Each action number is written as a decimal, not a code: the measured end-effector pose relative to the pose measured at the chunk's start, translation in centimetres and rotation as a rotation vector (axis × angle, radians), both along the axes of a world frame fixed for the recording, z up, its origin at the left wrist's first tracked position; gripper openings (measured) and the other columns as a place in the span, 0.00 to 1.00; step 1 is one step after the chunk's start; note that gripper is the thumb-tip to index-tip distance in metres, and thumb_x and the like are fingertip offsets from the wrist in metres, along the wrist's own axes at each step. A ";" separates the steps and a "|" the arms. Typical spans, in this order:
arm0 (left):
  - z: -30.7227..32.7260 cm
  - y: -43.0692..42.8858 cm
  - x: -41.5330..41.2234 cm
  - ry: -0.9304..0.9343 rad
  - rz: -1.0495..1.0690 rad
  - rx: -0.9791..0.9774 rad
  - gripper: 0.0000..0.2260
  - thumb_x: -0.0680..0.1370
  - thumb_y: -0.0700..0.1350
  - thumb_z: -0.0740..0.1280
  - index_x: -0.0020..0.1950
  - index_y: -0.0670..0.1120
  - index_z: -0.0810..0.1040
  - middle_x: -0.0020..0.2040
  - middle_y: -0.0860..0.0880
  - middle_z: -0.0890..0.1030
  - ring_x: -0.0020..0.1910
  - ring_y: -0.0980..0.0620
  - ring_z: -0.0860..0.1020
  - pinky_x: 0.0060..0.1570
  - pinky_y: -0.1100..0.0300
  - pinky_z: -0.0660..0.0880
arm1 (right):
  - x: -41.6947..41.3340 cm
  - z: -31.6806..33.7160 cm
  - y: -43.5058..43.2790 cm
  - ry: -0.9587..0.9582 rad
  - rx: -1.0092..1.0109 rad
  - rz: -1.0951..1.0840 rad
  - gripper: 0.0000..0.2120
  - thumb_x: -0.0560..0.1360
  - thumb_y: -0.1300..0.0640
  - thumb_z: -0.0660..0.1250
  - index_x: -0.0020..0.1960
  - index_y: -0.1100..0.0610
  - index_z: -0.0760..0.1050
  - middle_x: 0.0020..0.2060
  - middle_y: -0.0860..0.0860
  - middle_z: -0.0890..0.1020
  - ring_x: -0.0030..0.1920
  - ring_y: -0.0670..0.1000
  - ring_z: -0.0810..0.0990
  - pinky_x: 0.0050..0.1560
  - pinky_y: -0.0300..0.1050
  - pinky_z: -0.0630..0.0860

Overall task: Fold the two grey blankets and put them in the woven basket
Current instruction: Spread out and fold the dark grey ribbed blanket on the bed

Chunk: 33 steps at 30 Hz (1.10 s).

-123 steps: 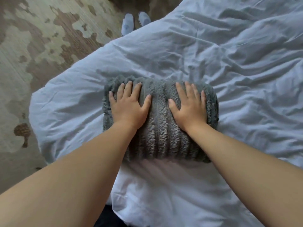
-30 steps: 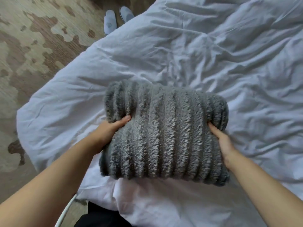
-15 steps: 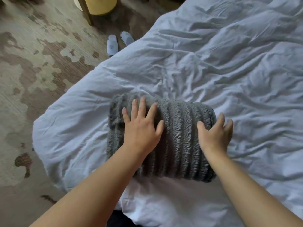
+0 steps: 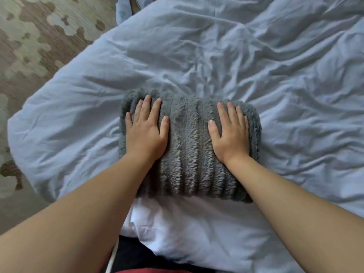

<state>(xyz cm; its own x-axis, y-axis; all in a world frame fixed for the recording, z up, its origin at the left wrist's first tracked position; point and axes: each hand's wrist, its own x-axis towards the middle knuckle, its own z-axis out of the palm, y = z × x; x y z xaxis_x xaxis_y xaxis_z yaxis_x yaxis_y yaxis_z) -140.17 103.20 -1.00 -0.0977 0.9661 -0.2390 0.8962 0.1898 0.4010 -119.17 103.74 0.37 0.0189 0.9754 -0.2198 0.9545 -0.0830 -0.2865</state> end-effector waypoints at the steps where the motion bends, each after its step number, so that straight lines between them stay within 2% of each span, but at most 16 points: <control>1: -0.6 -0.1 0.0 -0.021 0.020 -0.008 0.27 0.78 0.58 0.45 0.78 0.54 0.55 0.79 0.51 0.53 0.78 0.53 0.50 0.75 0.48 0.44 | -0.1 -0.5 -0.1 0.006 0.008 -0.006 0.31 0.77 0.40 0.47 0.77 0.49 0.57 0.78 0.51 0.56 0.78 0.53 0.49 0.76 0.51 0.43; 5: -3.4 -0.2 -0.2 -0.054 0.062 -0.009 0.27 0.78 0.56 0.46 0.77 0.52 0.57 0.78 0.51 0.57 0.77 0.51 0.54 0.74 0.49 0.47 | -1.0 -3.1 -0.2 -0.016 0.022 -0.016 0.33 0.75 0.39 0.43 0.76 0.52 0.59 0.77 0.52 0.59 0.77 0.54 0.51 0.75 0.50 0.43; 9: -3.4 0.3 0.2 -0.050 0.077 -0.027 0.27 0.78 0.57 0.47 0.77 0.54 0.58 0.78 0.52 0.58 0.77 0.51 0.54 0.74 0.49 0.47 | -0.7 -3.7 0.7 -0.031 -0.082 0.004 0.33 0.76 0.39 0.43 0.78 0.50 0.53 0.78 0.50 0.54 0.78 0.52 0.47 0.75 0.49 0.40; 12: -1.3 1.2 -0.3 -0.060 0.038 -0.084 0.25 0.81 0.57 0.49 0.77 0.55 0.56 0.78 0.53 0.55 0.77 0.53 0.51 0.74 0.47 0.45 | -0.3 -2.2 1.7 -0.031 -0.142 0.014 0.33 0.76 0.38 0.42 0.78 0.48 0.49 0.78 0.49 0.51 0.78 0.51 0.44 0.74 0.49 0.37; 16: 3.7 1.5 -0.7 -0.063 -0.025 -0.140 0.26 0.81 0.57 0.53 0.78 0.55 0.54 0.79 0.52 0.52 0.78 0.53 0.48 0.74 0.46 0.43 | 0.6 1.1 2.1 0.015 -0.244 0.037 0.30 0.80 0.38 0.47 0.78 0.45 0.46 0.79 0.48 0.47 0.78 0.50 0.41 0.74 0.49 0.36; 20: 8.5 -0.6 -0.4 -0.102 0.095 -0.198 0.26 0.80 0.52 0.58 0.78 0.54 0.55 0.79 0.48 0.51 0.78 0.50 0.47 0.74 0.43 0.44 | 0.5 5.1 1.1 0.146 -0.285 -0.026 0.31 0.80 0.39 0.51 0.78 0.46 0.45 0.79 0.47 0.46 0.78 0.51 0.41 0.75 0.51 0.39; 22: 10.1 -2.4 -0.3 -0.148 0.193 -0.242 0.26 0.78 0.50 0.58 0.77 0.52 0.58 0.79 0.46 0.53 0.78 0.47 0.51 0.74 0.42 0.49 | 0.2 7.0 0.5 0.280 -0.236 -0.170 0.31 0.80 0.41 0.55 0.78 0.48 0.50 0.78 0.49 0.52 0.78 0.52 0.47 0.75 0.53 0.46; 23: 10.8 -3.5 -0.3 -0.195 0.263 -0.252 0.25 0.77 0.49 0.59 0.75 0.51 0.62 0.77 0.43 0.58 0.76 0.45 0.58 0.73 0.42 0.56 | 0.1 7.9 0.0 0.342 -0.188 -0.282 0.30 0.79 0.44 0.57 0.77 0.50 0.55 0.77 0.51 0.58 0.77 0.53 0.54 0.74 0.52 0.54; 25: 11.9 -5.6 -0.1 -0.330 0.491 -0.234 0.19 0.75 0.46 0.60 0.65 0.48 0.72 0.67 0.39 0.73 0.61 0.41 0.74 0.59 0.49 0.72 | 0.0 9.4 -1.3 0.395 -0.095 -0.559 0.24 0.75 0.49 0.60 0.70 0.54 0.68 0.68 0.55 0.71 0.67 0.59 0.70 0.65 0.52 0.68; 26: 12.3 -6.4 0.0 -0.401 0.647 -0.242 0.17 0.74 0.46 0.60 0.62 0.47 0.74 0.62 0.39 0.76 0.54 0.41 0.76 0.53 0.51 0.74 | 0.0 9.9 -1.9 0.387 -0.091 -0.716 0.23 0.73 0.50 0.60 0.66 0.56 0.70 0.64 0.57 0.73 0.62 0.60 0.73 0.62 0.53 0.72; 27: 12.7 -7.1 0.1 -0.461 0.805 -0.277 0.18 0.74 0.46 0.60 0.62 0.45 0.74 0.60 0.40 0.77 0.53 0.41 0.76 0.54 0.51 0.75 | 0.2 10.0 -2.8 0.371 -0.123 -0.879 0.24 0.72 0.50 0.60 0.66 0.58 0.70 0.64 0.59 0.73 0.61 0.61 0.73 0.61 0.54 0.73; 29: 13.6 -8.1 0.3 -0.636 1.018 -0.447 0.19 0.75 0.46 0.61 0.64 0.42 0.73 0.61 0.41 0.77 0.56 0.40 0.76 0.56 0.51 0.76 | 0.4 10.2 -4.6 0.403 -0.230 -1.178 0.27 0.72 0.50 0.60 0.69 0.60 0.66 0.67 0.60 0.69 0.62 0.63 0.72 0.63 0.56 0.72; 30: 13.7 -8.3 0.4 -0.749 1.073 -0.534 0.17 0.76 0.47 0.60 0.62 0.42 0.75 0.59 0.41 0.78 0.55 0.41 0.77 0.51 0.52 0.77 | 0.5 10.3 -5.4 0.479 -0.275 -1.294 0.28 0.73 0.50 0.60 0.70 0.60 0.65 0.69 0.59 0.67 0.63 0.62 0.71 0.64 0.56 0.70; 32: 15.0 -8.8 0.8 -0.938 1.131 -0.733 0.15 0.76 0.51 0.59 0.47 0.43 0.80 0.42 0.42 0.83 0.41 0.44 0.80 0.36 0.57 0.78 | 0.6 10.5 -6.9 0.673 -0.437 -1.418 0.27 0.75 0.47 0.56 0.72 0.56 0.64 0.71 0.55 0.66 0.66 0.60 0.70 0.65 0.58 0.66; 33: 15.5 -8.8 0.9 -1.046 1.124 -0.827 0.20 0.76 0.54 0.58 0.39 0.42 0.82 0.35 0.42 0.83 0.35 0.43 0.81 0.32 0.55 0.78 | 0.7 10.6 -7.5 0.754 -0.563 -1.442 0.28 0.76 0.44 0.54 0.72 0.55 0.65 0.72 0.55 0.67 0.67 0.61 0.69 0.64 0.61 0.65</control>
<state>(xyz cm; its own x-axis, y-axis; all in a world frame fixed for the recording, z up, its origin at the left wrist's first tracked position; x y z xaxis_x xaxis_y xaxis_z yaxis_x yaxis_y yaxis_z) -139.28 94.37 14.48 -0.0729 0.1428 -0.9871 -0.3560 0.9208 0.1595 -118.47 96.28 11.01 0.4820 0.0714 -0.8733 -0.2958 -0.9249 -0.2389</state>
